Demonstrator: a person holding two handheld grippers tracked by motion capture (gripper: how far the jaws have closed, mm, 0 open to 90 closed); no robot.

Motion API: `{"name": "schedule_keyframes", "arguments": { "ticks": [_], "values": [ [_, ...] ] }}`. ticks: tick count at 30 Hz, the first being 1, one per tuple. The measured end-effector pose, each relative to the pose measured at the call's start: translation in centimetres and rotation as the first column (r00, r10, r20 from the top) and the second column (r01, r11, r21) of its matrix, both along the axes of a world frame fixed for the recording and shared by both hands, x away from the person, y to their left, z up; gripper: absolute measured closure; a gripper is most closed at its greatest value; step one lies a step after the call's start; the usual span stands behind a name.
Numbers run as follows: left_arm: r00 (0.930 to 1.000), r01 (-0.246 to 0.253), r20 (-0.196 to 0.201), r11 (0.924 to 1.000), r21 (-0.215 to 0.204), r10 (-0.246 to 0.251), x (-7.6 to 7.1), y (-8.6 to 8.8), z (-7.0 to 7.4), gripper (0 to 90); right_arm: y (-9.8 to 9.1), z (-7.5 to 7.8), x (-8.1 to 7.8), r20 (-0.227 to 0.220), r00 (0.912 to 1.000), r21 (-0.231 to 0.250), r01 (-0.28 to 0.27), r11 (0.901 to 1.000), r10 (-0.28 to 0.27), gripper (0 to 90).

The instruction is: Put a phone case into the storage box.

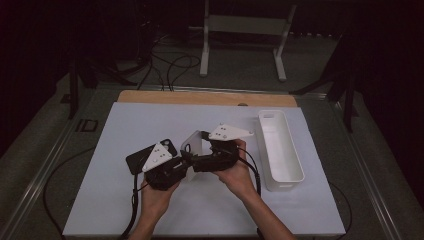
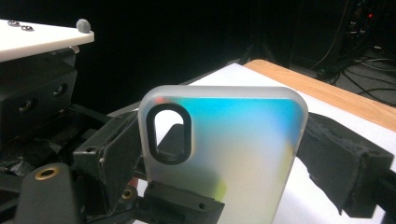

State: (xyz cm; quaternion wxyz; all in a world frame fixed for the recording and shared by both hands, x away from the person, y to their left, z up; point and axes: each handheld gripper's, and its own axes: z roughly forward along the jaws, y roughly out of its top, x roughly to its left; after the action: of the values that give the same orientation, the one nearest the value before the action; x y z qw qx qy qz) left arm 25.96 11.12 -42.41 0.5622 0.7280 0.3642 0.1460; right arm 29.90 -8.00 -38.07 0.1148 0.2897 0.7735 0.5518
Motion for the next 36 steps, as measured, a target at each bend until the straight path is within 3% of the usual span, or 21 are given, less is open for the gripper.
{"name": "schedule_keyframes", "arguments": {
  "ticks": [14,25,31,36],
  "values": [
    [0.9999,0.011,-0.006,0.9999,-0.001,-0.011,0.0,-0.2,-0.2,80.7,0.1,-0.4,0.3,-0.016,0.9999,0.003,0.001,1.0000,-0.001,15.4],
    [0.9999,0.010,-0.008,0.9999,-0.004,-0.010,0.1,-0.1,-0.3,78.7,0.1,-0.4,0.1,-0.001,1.0000,-0.004,0.009,1.0000,-0.009,16.6],
    [0.9997,-0.010,-0.022,0.9998,0.020,0.010,0.2,0.3,-0.4,48.4,-0.2,-0.4,0.1,0.007,0.9999,0.001,0.014,0.9999,-0.014,16.6],
    [0.9999,-0.015,0.006,0.9997,0.022,0.015,0.0,1.0,-0.5,34.5,-0.3,-0.6,0.2,0.010,0.9998,-0.003,0.018,0.9998,-0.018,16.5]
  ]
}}
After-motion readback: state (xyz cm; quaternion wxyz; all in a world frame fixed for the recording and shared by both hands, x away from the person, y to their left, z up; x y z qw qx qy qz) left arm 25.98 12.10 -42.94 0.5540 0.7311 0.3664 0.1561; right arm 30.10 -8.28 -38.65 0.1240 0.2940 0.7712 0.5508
